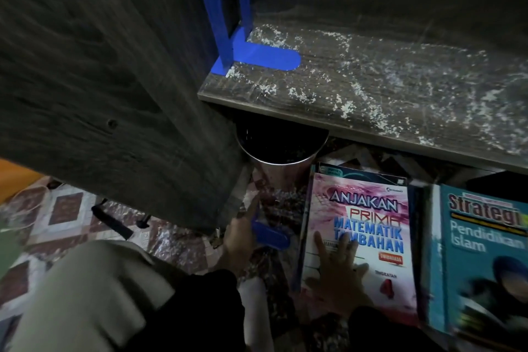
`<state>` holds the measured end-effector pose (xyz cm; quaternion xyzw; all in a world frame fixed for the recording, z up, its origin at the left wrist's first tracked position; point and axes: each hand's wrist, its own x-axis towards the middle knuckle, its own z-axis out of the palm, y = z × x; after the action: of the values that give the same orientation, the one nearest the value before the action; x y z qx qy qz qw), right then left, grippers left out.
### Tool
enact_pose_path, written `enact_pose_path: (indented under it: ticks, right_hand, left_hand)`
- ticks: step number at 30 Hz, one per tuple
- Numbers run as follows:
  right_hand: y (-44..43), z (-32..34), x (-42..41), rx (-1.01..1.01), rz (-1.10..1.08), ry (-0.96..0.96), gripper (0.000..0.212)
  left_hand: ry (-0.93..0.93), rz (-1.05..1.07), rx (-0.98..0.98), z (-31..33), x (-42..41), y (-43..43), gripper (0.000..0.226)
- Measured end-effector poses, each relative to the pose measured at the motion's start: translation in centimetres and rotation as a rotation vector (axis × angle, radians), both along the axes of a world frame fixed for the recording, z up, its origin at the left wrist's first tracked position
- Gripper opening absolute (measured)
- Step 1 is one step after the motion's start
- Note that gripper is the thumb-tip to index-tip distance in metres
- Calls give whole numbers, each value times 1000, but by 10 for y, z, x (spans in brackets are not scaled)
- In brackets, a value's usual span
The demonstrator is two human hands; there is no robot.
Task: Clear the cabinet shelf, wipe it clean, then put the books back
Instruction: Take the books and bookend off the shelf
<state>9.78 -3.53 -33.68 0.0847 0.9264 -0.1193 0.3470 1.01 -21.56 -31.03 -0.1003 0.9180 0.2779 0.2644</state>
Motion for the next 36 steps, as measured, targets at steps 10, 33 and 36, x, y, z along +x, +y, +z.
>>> enact_pose_path:
  ticks: [10, 33, 36]
  right_hand:
    - [9, 6, -4, 135, 90, 139, 111]
    - [68, 173, -146, -15, -18, 917, 90]
    - [68, 168, -151, 88, 34, 838, 94]
  left_hand:
    - [39, -66, -128, 5, -8, 1, 63]
    - [872, -140, -80, 273, -171, 49, 81]
    - [999, -111, -308, 281, -184, 51, 68]
